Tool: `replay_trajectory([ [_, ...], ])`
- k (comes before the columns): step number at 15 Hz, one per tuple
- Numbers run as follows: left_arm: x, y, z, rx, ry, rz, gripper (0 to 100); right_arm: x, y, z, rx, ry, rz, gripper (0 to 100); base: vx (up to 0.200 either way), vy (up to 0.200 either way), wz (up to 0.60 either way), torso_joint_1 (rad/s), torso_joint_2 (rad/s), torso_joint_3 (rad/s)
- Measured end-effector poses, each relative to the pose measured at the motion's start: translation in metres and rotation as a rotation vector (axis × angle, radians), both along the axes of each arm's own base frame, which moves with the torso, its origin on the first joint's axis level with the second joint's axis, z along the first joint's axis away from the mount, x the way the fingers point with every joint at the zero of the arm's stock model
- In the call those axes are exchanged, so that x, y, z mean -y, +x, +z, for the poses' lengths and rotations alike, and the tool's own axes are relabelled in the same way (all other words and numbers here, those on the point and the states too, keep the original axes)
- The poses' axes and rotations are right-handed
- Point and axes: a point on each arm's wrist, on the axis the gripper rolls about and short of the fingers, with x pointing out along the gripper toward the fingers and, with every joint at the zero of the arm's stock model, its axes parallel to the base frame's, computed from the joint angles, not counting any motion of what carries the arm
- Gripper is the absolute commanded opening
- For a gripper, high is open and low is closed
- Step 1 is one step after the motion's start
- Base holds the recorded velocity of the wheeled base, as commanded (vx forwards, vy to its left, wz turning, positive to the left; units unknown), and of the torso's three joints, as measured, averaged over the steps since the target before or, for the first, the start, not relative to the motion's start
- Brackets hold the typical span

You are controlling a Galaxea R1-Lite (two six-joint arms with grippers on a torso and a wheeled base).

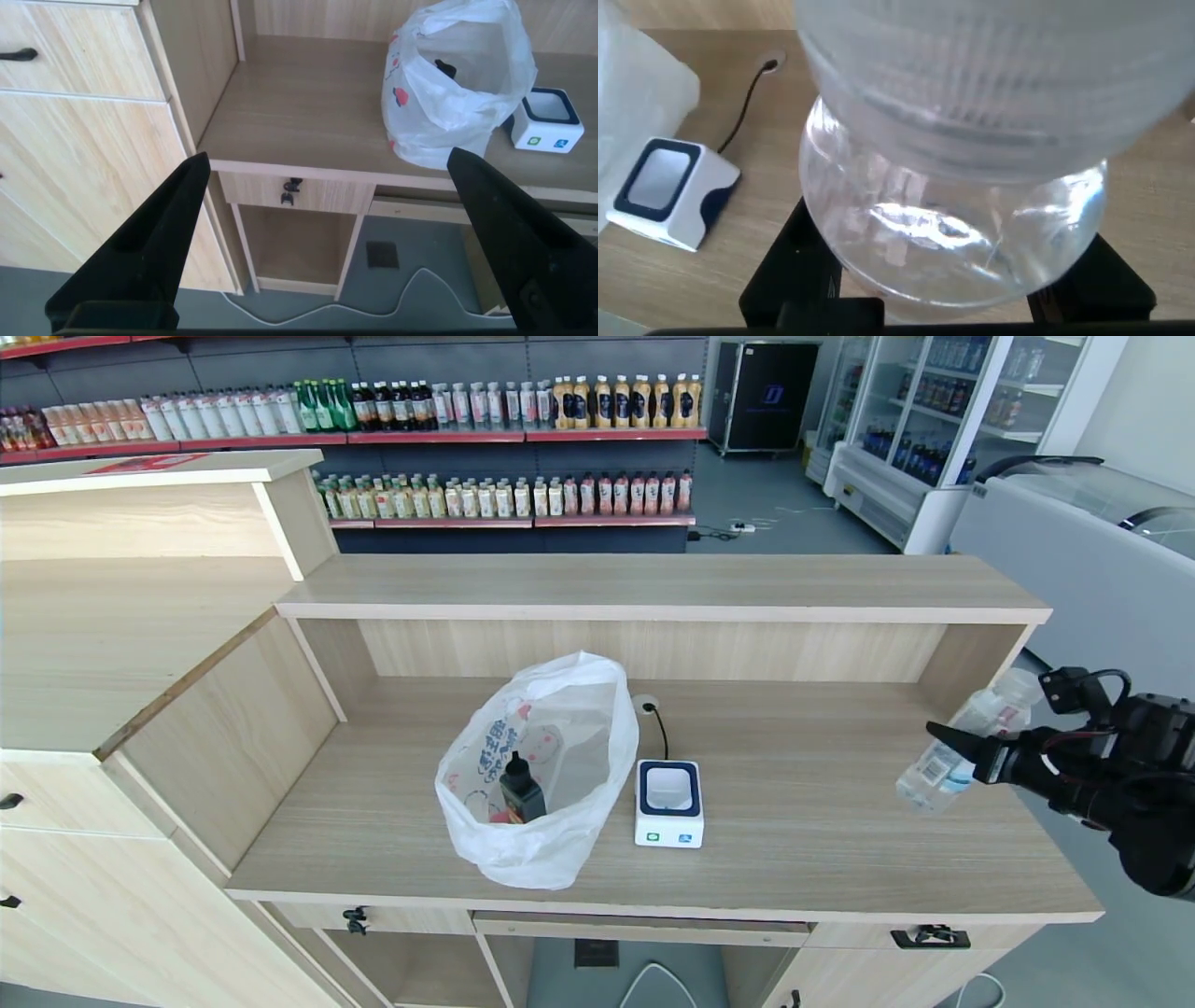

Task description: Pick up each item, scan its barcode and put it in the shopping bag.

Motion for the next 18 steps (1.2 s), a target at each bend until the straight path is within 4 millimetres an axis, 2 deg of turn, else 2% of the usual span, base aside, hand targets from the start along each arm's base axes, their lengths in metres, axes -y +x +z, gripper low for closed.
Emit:
replay_trajectory([
  [3,0.000,0.000,0.000,0.000,0.000,0.000,100,-0.033,-0.035,0.072,-0.005,0.181,0.063,0,0.000,0.000,0.00,0.000,0.00,0.000],
  [7,0.000,0.000,0.000,0.000,0.000,0.000,100,-0.107,-0.090,0.154,-0.030,0.302,0.302,0,0.000,0.000,0.00,0.000,0.00,0.000],
  [9,0.000,0.000,0.000,0.000,0.000,0.000,100,-0.131,-0.117,0.188,-0.004,0.316,0.413,0,0.000,0.000,0.00,0.000,0.00,0.000],
  [11,0.000,0.000,0.000,0.000,0.000,0.000,100,-0.142,-0.137,0.209,0.010,0.315,0.478,0,0.000,0.000,0.00,0.000,0.00,0.000],
  [13,0.000,0.000,0.000,0.000,0.000,0.000,100,-0.150,-0.155,0.221,0.039,0.313,0.541,0,0.000,0.000,0.00,0.000,0.00,0.000],
  [15,0.000,0.000,0.000,0.000,0.000,0.000,100,-0.156,-0.166,0.224,0.047,0.314,0.597,0,0.000,0.000,0.00,0.000,0.00,0.000],
  [18,0.000,0.000,0.000,0.000,0.000,0.000,100,-0.158,-0.183,0.214,-0.009,0.318,0.633,0,0.000,0.000,0.00,0.000,0.00,0.000],
])
